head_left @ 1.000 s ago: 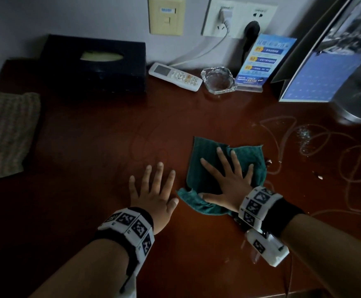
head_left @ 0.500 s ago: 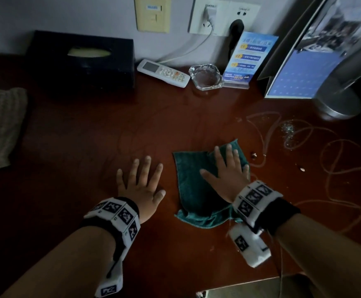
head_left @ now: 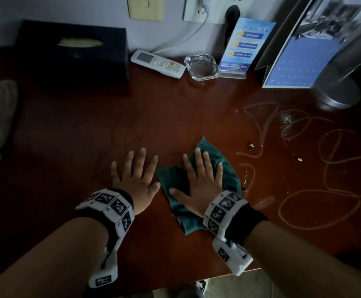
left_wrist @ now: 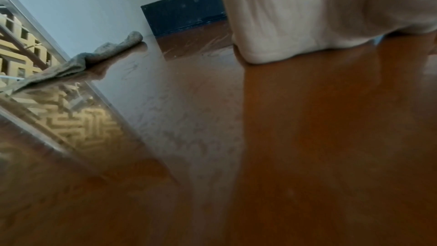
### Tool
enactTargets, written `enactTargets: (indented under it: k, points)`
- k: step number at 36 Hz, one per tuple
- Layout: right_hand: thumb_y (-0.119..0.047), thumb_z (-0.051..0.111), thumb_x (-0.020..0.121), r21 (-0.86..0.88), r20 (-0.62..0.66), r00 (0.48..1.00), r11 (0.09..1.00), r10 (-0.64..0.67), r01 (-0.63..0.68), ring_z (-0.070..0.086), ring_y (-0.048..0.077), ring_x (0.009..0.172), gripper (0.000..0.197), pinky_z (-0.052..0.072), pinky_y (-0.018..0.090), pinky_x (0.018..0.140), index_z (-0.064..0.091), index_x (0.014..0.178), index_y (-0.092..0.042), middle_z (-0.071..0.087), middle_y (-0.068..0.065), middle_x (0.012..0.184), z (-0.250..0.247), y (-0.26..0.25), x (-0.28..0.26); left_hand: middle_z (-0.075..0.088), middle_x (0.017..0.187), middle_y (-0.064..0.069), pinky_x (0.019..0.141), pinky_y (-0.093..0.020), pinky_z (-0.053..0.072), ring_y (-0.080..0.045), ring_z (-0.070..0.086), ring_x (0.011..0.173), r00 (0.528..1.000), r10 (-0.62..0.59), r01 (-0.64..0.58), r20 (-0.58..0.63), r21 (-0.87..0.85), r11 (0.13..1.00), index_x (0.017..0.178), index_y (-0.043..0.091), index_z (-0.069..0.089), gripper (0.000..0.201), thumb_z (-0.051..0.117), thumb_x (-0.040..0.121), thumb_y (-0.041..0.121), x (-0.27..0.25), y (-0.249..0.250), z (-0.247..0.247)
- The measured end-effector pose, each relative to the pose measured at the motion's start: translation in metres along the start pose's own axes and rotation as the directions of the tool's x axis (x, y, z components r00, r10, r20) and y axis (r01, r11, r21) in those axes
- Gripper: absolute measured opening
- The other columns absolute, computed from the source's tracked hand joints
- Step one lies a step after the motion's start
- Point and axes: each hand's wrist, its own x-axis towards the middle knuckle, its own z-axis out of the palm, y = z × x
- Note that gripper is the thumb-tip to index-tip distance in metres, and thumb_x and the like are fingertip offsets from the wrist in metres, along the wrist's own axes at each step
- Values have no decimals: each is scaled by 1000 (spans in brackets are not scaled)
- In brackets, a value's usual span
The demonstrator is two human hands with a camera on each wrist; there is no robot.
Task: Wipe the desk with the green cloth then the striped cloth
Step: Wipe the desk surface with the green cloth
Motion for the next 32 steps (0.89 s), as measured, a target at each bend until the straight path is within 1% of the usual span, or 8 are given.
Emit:
enactTargets:
  k: [4, 7, 9, 12, 15, 18, 20, 32]
  points:
    - [-76, 11, 74, -52, -11, 989, 988, -147, 146, -36, 18, 136, 89, -23, 51, 108, -24, 144, -33, -37, -2, 149, 5, 7, -16, -47, 142, 2, 111, -57, -11, -26, -33, 138, 1000, -7, 7, -11, 11, 1000, 139, 35, -33, 64, 16, 99, 47, 0, 1, 1]
    - [-74, 18, 79, -57, -1, 976, 975, -216, 215, -37, 15, 136, 87, -22, 51, 110, -23, 144, -33, -36, -4, 150, 10, 10, -26, -52, 134, 5, 111, -56, -11, -25, -33, 138, 1000, -6, 6, -21, 0, 1000, 138, 36, -34, 61, 10, 98, 51, 0, 0, 1]
    - [-73, 18, 79, -61, 8, 971, 969, -240, 240, -38, 13, 135, 87, -22, 51, 109, -24, 143, -33, -36, -5, 150, 11, 12, -29, -50, 139, 4, 111, -56, -12, -25, -34, 138, 1000, -4, 4, -12, -10, 1000, 138, 37, -34, 61, 8, 98, 52, 1, 0, 1]
    - [-73, 6, 76, -61, 4, 978, 976, -211, 210, -38, 13, 135, 84, -23, 50, 109, -29, 140, -32, -38, -7, 148, 9, 9, -34, -47, 143, 3, 111, -56, -12, -25, -35, 137, 1000, -7, 7, -11, -13, 1000, 138, 36, -34, 61, 8, 98, 53, 1, 0, 1]
    - [-68, 0, 75, 28, -74, 996, 998, -59, 61, -33, 16, 138, 84, -23, 49, 110, -29, 141, -26, -34, -4, 150, 14, -3, -39, -45, 144, 3, 111, -56, -13, -24, -34, 137, 1000, -7, 7, -19, -18, 1000, 134, 36, -37, 61, 9, 98, 52, 1, 0, 2]
    - [-60, 19, 84, 97, -195, 977, 993, 83, -65, 3, 24, 145, 81, 0, 53, 112, 12, 150, -13, 7, 7, 159, 31, -19, -43, -43, 146, 4, 111, -56, -12, -24, -32, 138, 999, -6, 5, -41, -25, 1000, 134, 36, -36, 62, 10, 98, 53, 1, 0, 3]
    - [-56, 29, 87, 116, -235, 966, 990, 106, -81, 21, 25, 141, 73, 13, 55, 107, 33, 145, -12, 26, 9, 154, 39, -26, -46, -43, 146, 4, 111, -56, -11, -24, -32, 139, 999, -8, 7, -50, -20, 1000, 134, 36, -37, 62, 10, 97, 54, 1, 0, 5]
    - [-58, 34, 91, 31, -246, 956, 985, -156, 169, 9, 19, 146, 67, 10, 54, 110, 20, 150, -29, 11, -4, 159, 58, -1, -84, -41, 147, 4, 112, -55, -11, -23, -31, 139, 998, -4, 3, -61, -23, 1000, 142, 36, -28, 62, 11, 97, 53, 1, -1, 5]
